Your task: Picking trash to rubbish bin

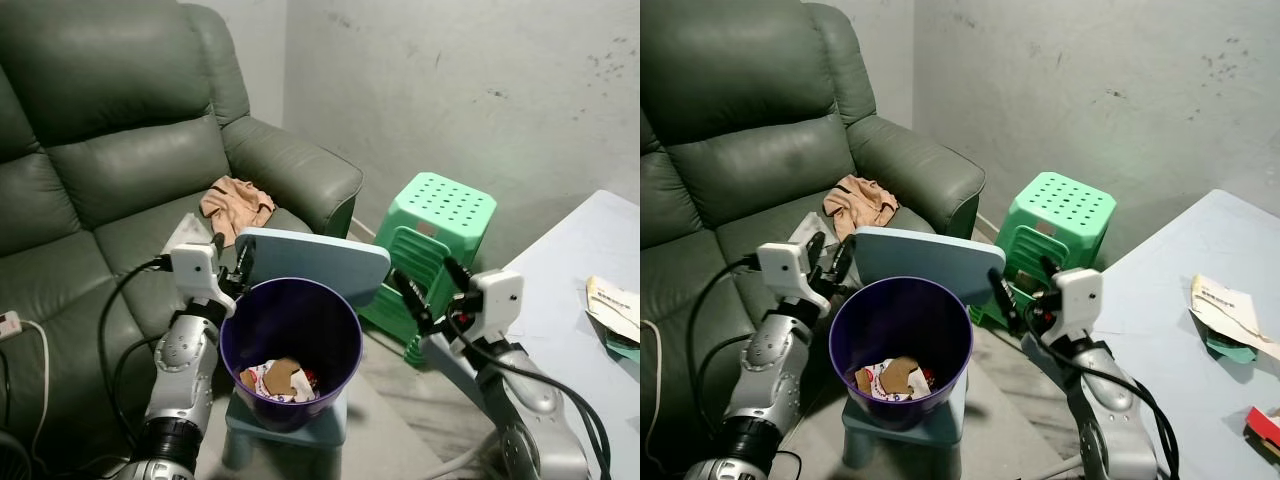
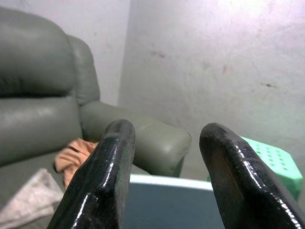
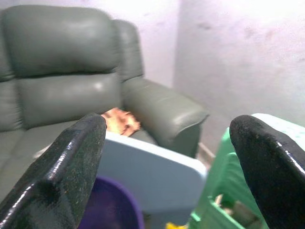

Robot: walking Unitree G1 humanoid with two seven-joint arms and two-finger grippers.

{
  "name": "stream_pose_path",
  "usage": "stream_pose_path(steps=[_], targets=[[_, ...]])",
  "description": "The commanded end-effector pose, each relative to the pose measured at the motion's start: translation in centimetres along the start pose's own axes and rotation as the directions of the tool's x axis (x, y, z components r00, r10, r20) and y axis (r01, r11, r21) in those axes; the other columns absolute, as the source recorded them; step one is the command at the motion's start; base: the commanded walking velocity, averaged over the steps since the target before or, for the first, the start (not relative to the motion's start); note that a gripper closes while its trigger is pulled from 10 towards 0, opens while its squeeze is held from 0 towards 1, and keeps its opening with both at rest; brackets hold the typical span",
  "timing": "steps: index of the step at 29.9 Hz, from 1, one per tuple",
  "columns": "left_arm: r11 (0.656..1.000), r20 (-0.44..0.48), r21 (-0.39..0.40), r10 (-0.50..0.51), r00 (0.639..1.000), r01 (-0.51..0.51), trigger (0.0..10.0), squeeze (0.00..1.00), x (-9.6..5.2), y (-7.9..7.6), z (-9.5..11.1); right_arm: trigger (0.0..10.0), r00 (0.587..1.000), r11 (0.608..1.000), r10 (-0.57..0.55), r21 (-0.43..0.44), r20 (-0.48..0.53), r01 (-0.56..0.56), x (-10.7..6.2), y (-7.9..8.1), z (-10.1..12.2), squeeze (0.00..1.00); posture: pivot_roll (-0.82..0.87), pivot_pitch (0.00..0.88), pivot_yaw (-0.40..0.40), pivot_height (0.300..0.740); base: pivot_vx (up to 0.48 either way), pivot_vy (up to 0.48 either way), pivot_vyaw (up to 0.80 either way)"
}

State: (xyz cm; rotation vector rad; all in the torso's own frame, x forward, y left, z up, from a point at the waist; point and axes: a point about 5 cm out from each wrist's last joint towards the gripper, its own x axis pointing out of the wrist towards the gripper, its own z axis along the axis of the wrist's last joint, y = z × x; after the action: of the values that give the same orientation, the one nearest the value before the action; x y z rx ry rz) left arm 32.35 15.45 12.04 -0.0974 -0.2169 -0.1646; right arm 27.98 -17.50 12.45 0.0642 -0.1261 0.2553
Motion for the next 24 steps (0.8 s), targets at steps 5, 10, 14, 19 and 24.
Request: stream_pose_path(steps=[5, 10, 14, 19, 24], targets=[[0.996, 0.026, 0.01, 0.09, 0.996, -0.09, 10.0, 0.0, -0.1, 0.9, 1.3, 10.0, 0.99, 0.989, -0.142, -0.053, -0.01, 0.141, 0.4, -1.0, -0.6, 0.0, 0.05, 0.0, -0.071, 0.74, 0.0, 0.0, 0.0], [0.996, 0.025, 0.042, 0.076, 0.997, -0.077, 10.0, 0.0, 0.2, 0.9, 1.7, 10.0, 0.986, 0.987, -0.162, -0.027, -0.043, 0.16, 0.9, -0.9, -1.1, 0.0, 0.06, 0.0, -0.068, 0.74, 0.0, 0.0, -0.21], [0.994, 0.022, 0.078, 0.073, 0.997, -0.074, 10.0, 0.0, 0.6, 1.2, 2.2, 10.0, 0.984, 0.985, -0.171, -0.045, -0.04, 0.169, 1.3, -0.8, -1.2, 0.0, 0.06, 0.0, -0.061, 0.74, 0.0, 0.0, -0.72], [0.993, 0.016, 0.085, 0.083, 0.996, -0.085, 10.0, 0.0, 0.8, 1.2, 2.6, 10.0, 0.983, 0.982, -0.18, -0.057, -0.032, 0.178, 1.5, -0.7, -1.4, 0.0, 0.06, 0.0, -0.057, 0.74, 0.0, 0.0, -0.72], [0.994, 0.01, 0.08, 0.078, 0.997, -0.078, 10.0, 0.0, 1.0, 0.8, 2.6, 10.0, 0.982, 0.981, -0.186, -0.058, -0.032, 0.184, 1.7, -0.6, -1.5, 0.0, 0.06, 0.0, -0.057, 0.74, 0.0, 0.0, -0.72]])
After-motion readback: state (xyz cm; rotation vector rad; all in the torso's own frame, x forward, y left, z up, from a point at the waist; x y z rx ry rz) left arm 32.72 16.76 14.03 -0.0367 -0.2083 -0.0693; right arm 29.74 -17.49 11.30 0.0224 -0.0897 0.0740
